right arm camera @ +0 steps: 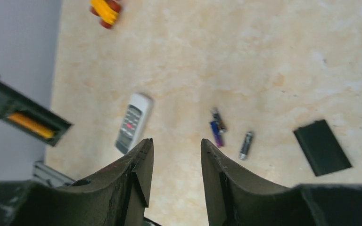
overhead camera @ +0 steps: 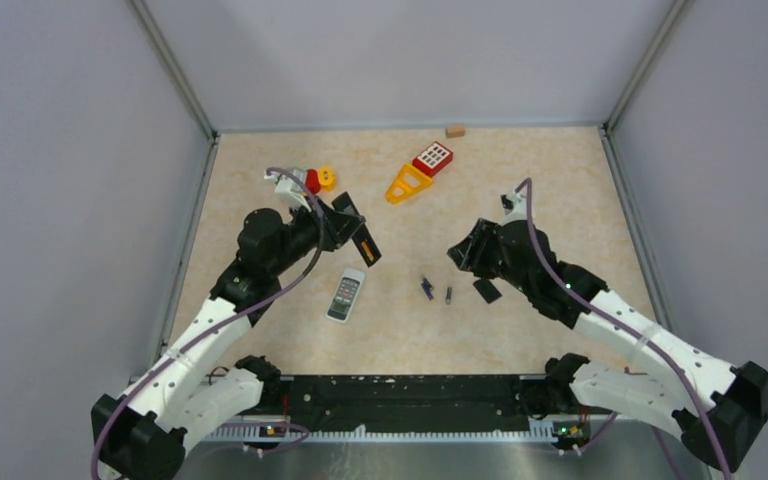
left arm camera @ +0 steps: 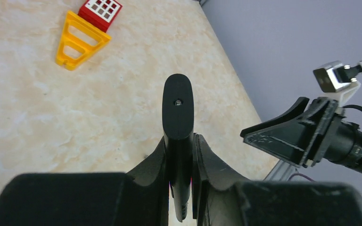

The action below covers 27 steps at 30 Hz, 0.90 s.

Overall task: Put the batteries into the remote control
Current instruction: Adjust the battery at the center of the board.

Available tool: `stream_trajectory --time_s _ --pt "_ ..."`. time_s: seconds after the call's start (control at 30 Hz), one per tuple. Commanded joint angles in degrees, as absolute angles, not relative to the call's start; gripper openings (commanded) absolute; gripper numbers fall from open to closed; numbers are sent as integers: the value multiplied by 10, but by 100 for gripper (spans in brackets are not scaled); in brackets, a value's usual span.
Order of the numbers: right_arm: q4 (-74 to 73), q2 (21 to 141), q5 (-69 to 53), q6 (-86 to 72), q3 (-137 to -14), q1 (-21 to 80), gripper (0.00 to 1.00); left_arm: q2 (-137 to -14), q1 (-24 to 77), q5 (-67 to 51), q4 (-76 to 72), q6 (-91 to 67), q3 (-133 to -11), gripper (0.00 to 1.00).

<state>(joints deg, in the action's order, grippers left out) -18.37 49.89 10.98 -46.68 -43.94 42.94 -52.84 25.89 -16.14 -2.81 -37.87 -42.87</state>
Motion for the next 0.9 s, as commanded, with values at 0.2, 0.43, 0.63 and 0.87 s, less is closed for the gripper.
stream_trajectory --time_s 0.2,0.43,0.63,0.87 --pt "-236 662 113 -395 -458 426 40 -463 257 -132 -89 -340 -383 0" --pt "-142 742 52 -367 -445 431 42 -454 257 -168 -130 -346 -372 0" --pt "-148 850 79 -313 -525 473 35 -457 257 -176 -133 -353 -378 0" --pt "-150 919 128 -310 -559 490 29 -440 257 -151 -118 -351 -378 0"
